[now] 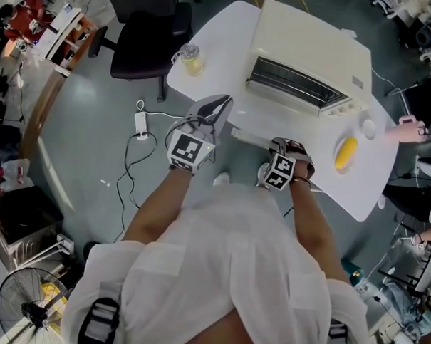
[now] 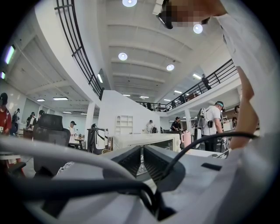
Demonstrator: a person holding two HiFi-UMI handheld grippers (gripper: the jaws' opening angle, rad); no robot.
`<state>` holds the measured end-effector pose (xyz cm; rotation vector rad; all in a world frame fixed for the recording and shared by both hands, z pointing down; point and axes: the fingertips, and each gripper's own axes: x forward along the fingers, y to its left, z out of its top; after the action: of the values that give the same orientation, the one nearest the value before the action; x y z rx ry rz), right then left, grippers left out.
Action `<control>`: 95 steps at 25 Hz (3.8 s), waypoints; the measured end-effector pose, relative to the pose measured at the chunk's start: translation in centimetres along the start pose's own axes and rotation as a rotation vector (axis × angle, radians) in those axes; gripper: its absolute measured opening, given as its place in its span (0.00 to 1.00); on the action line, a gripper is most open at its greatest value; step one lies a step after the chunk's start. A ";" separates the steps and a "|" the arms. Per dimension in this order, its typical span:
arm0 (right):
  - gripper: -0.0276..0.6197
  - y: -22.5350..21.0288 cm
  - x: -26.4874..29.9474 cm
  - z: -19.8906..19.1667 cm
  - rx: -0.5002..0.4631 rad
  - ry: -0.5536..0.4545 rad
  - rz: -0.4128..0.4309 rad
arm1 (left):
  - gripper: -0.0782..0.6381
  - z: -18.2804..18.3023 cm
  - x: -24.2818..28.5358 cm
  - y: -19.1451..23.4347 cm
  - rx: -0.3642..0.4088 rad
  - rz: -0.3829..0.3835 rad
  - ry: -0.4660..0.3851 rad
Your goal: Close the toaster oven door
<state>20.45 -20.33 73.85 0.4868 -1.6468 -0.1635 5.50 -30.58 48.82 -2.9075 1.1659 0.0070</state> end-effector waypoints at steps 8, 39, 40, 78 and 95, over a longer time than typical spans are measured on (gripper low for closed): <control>0.17 -0.7 -1.4 0.3 -0.003 -0.012 -0.061 | 0.14 0.3 0.1 0.2 0.006 -0.001 -0.011; 0.08 -14.4 -11.4 1.1 -0.025 -0.026 -0.367 | 0.14 3.0 1.7 0.6 -0.001 -0.004 -0.058; 0.09 -14.7 -11.5 1.1 -0.029 -0.024 -0.371 | 0.14 3.1 1.8 0.7 0.001 -0.003 -0.058; 0.16 -22.1 -13.0 1.6 -0.044 -0.038 -0.468 | 0.14 5.4 5.3 3.2 0.049 0.032 -0.067; 0.37 -25.9 -13.1 1.3 -0.078 -0.057 -0.545 | 0.14 4.8 7.6 3.6 0.043 0.035 -0.041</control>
<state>25.57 -38.50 51.78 0.8696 -1.5230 -0.6467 8.48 -38.42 43.93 -2.8358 1.1947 0.0406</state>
